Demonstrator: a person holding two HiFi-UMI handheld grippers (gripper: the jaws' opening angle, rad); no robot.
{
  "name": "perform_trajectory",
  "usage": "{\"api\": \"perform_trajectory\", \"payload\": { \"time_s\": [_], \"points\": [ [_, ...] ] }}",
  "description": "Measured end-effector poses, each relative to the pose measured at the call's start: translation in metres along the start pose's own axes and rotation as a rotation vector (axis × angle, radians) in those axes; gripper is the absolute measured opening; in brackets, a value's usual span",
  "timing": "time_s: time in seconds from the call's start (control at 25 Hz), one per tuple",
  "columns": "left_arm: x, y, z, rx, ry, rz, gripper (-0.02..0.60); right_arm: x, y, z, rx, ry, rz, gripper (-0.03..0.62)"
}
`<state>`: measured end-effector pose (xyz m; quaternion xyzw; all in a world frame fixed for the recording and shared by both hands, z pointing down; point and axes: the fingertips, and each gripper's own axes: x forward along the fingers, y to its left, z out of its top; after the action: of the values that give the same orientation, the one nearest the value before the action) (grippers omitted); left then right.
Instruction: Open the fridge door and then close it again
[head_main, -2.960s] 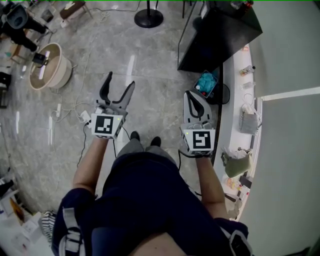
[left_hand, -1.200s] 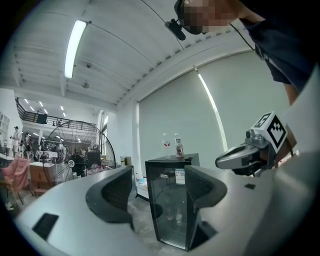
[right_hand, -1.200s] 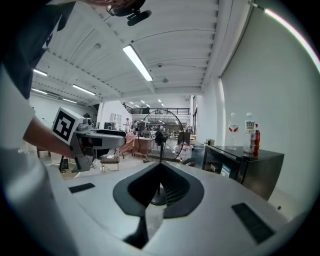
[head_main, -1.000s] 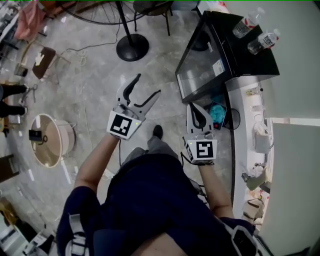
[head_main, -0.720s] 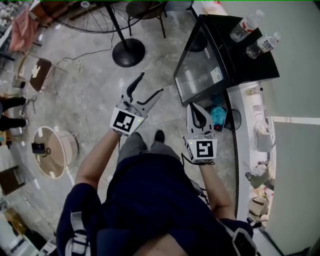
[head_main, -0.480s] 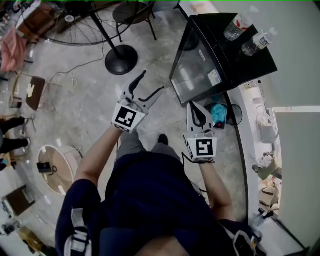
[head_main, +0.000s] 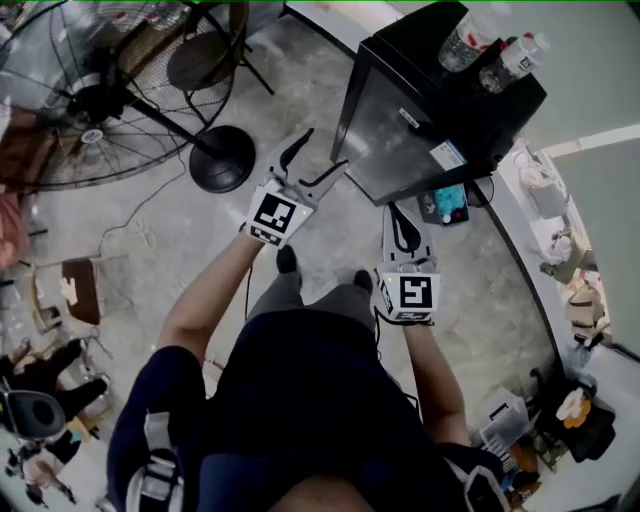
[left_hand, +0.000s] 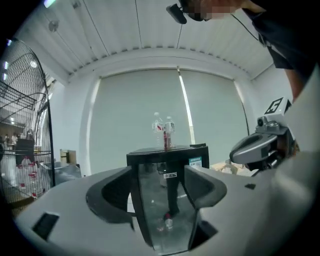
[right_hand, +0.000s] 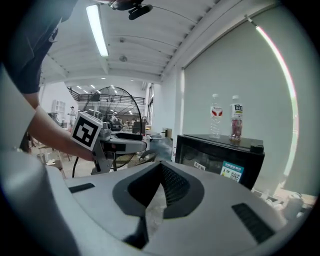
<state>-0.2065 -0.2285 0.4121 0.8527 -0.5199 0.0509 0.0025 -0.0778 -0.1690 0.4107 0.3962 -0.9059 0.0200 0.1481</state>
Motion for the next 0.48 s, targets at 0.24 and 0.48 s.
{"api": "perform_trajectory", "payload": {
  "time_s": [0.24, 0.48],
  "points": [
    [0.036, 0.035, -0.02, 0.018, 0.024, -0.081, 0.321, 0.017, 0.011, 0.007, 0.041, 0.003, -0.092, 0.02],
    [0.084, 0.049, -0.044, 0.018, 0.057, -0.084, 0.321, 0.024, -0.007, -0.002, 0.048, 0.003, -0.111, 0.02]
  ]
}}
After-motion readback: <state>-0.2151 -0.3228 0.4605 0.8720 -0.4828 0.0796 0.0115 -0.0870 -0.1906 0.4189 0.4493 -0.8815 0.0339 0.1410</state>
